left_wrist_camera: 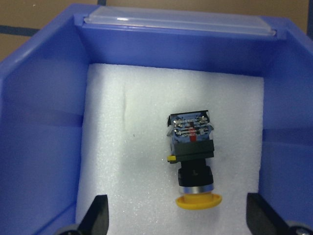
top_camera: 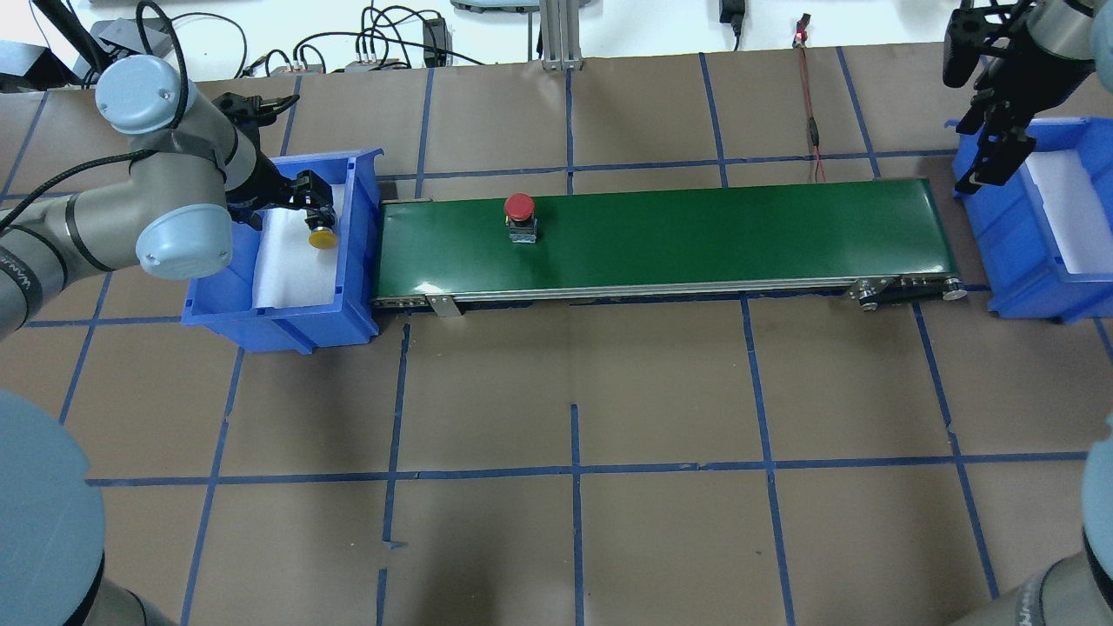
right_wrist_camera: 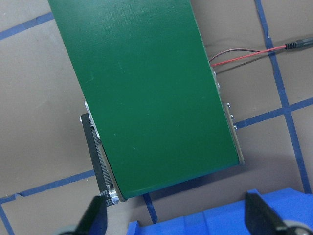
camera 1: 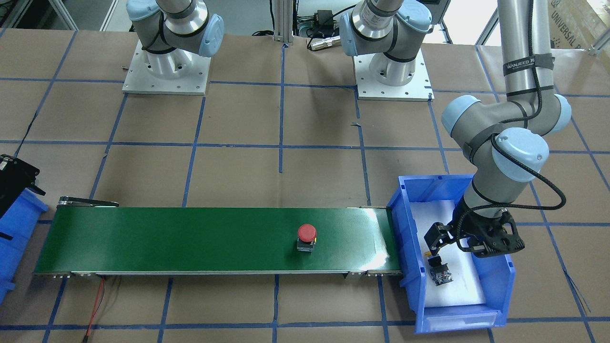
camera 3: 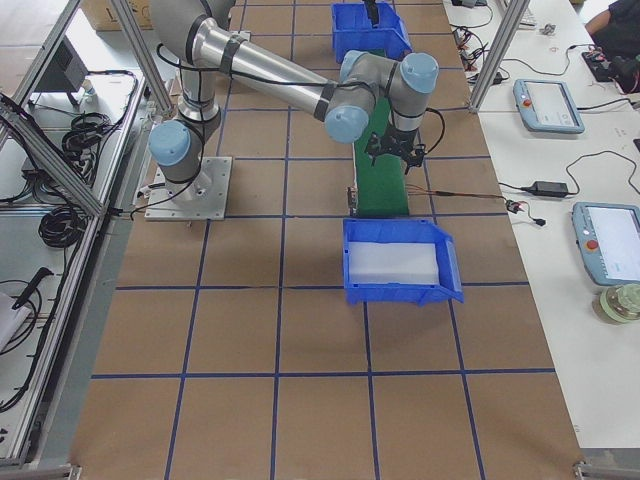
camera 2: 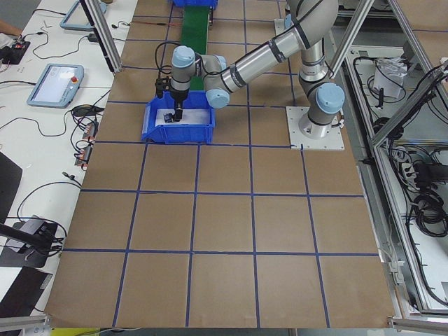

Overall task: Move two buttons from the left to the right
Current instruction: 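Move the left gripper back over the yellow button while the right gripper lowers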

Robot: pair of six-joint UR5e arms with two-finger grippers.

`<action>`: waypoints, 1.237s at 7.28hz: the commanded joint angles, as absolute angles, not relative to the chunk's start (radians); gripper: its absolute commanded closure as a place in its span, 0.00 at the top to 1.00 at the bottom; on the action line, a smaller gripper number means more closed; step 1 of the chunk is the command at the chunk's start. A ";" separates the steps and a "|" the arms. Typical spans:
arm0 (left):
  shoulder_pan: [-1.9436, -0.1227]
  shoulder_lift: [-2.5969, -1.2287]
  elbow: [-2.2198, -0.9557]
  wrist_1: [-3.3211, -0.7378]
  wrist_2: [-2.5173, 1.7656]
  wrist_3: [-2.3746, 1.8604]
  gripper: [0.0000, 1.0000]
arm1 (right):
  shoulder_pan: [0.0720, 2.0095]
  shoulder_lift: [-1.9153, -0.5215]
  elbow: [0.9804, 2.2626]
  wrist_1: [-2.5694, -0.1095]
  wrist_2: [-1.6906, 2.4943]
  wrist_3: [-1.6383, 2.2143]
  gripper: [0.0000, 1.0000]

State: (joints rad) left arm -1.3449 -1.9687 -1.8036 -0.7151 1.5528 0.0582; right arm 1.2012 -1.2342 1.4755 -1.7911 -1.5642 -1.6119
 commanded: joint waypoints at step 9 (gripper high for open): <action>-1.338 -2.054 -1.845 -0.531 1.496 -0.034 0.67 | 1.224 -1.242 1.477 -1.902 -1.569 -1.012 1.00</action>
State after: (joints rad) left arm -1.3412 -2.0549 -1.8448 -0.5276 1.4942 -0.0338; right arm 1.2134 -1.2266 1.4729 -1.9003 -1.5679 -1.1608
